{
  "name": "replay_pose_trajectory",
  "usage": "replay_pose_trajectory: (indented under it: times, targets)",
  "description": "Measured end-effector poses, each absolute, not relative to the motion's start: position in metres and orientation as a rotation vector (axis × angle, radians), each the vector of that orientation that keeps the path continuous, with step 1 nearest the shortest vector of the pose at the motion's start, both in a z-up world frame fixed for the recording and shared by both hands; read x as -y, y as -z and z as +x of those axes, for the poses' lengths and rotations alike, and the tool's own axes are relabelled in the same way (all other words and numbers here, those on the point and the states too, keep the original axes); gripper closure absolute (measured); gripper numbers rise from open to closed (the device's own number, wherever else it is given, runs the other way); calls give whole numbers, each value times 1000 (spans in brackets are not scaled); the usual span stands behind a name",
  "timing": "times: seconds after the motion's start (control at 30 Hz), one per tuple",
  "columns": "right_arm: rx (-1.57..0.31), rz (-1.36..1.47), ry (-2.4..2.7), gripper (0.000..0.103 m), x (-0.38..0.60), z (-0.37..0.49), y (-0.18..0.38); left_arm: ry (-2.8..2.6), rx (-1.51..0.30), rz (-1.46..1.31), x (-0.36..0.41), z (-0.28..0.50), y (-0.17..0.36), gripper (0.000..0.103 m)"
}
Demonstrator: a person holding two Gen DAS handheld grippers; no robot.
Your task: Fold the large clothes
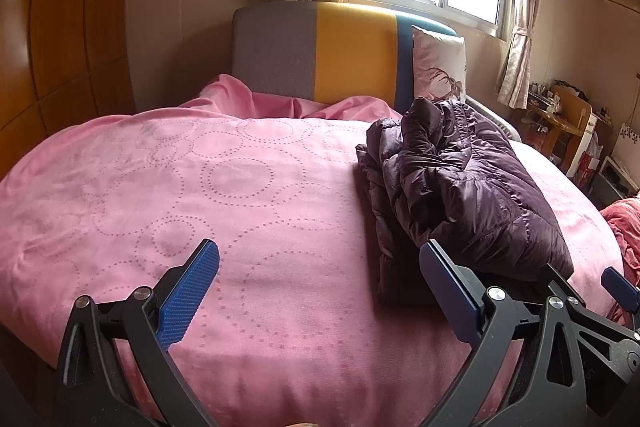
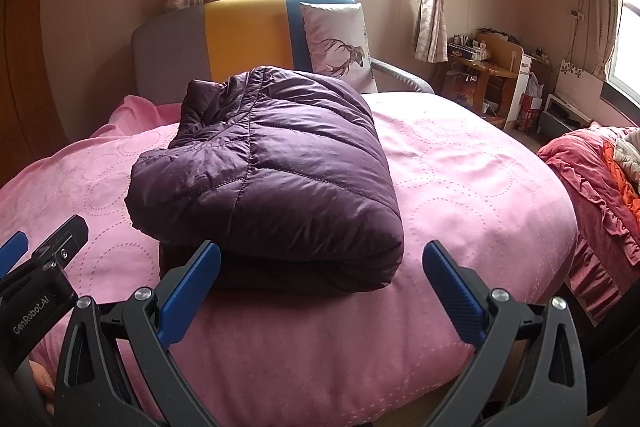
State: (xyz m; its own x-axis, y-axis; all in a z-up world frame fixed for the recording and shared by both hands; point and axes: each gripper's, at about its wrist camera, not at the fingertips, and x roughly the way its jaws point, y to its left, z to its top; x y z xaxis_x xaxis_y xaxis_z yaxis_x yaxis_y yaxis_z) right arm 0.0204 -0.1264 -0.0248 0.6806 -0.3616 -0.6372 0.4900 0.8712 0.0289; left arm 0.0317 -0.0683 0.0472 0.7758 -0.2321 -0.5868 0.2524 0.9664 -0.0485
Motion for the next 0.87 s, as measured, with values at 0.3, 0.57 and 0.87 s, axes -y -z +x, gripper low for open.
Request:
replay_pose_trajectory:
  times: [0.3,0.57,0.87]
  targets:
    - [-669,205,476,2,125,21,26,258,-634,27,68,32,-46,4]
    - [-685,207,461,2,125,25,30,251,-615,37,68,29,-44,4]
    - [-679,214,470,2,128,26,31,241,-657,36,67,37,-37,4]
